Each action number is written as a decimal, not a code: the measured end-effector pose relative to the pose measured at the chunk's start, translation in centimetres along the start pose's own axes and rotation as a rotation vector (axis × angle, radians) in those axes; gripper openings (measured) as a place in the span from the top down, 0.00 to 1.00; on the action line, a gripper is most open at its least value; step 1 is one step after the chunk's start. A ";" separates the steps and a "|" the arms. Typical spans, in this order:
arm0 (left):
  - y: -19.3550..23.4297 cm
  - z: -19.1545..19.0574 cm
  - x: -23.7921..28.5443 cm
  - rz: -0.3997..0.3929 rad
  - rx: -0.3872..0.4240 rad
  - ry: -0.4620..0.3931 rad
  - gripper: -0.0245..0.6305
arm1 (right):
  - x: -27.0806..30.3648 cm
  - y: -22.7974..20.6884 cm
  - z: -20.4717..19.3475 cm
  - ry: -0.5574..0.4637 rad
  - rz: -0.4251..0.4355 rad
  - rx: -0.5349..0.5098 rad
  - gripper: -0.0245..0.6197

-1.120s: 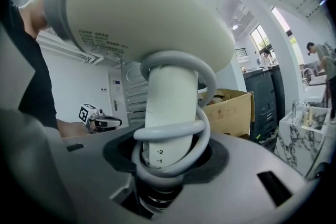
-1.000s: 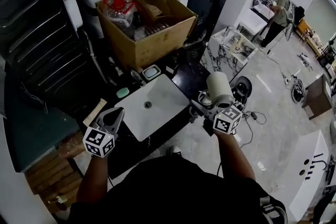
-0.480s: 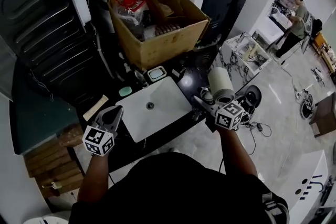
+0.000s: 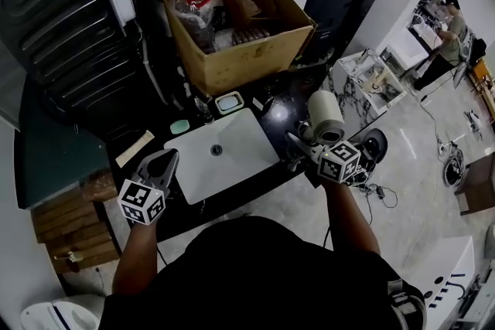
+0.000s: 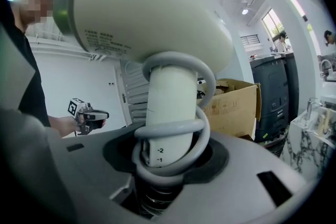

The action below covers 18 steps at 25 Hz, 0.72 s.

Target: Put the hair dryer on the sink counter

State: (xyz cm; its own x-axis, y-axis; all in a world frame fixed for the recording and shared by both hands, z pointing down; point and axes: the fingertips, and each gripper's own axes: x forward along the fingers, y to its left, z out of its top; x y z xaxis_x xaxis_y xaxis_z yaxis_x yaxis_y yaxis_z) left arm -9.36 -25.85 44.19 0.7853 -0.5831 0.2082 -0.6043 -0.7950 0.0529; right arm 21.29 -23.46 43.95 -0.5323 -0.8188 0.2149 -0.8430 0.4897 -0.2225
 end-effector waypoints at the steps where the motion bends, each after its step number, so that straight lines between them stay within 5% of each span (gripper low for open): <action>1: 0.0 0.0 0.1 0.008 -0.003 -0.001 0.94 | 0.1 -0.2 0.0 0.001 0.005 0.002 0.66; 18: -1.3 0.5 2.4 0.108 -0.018 -0.014 0.94 | 2.1 -3.7 1.2 -0.004 0.114 0.026 0.66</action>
State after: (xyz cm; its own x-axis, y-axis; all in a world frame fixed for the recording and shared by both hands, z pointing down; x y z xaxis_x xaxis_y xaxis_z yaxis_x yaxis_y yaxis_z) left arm -6.64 -26.33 44.18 0.7174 -0.6674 0.1999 -0.6875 -0.7246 0.0481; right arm 23.39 -27.35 44.06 -0.6241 -0.7595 0.1835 -0.7749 0.5717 -0.2695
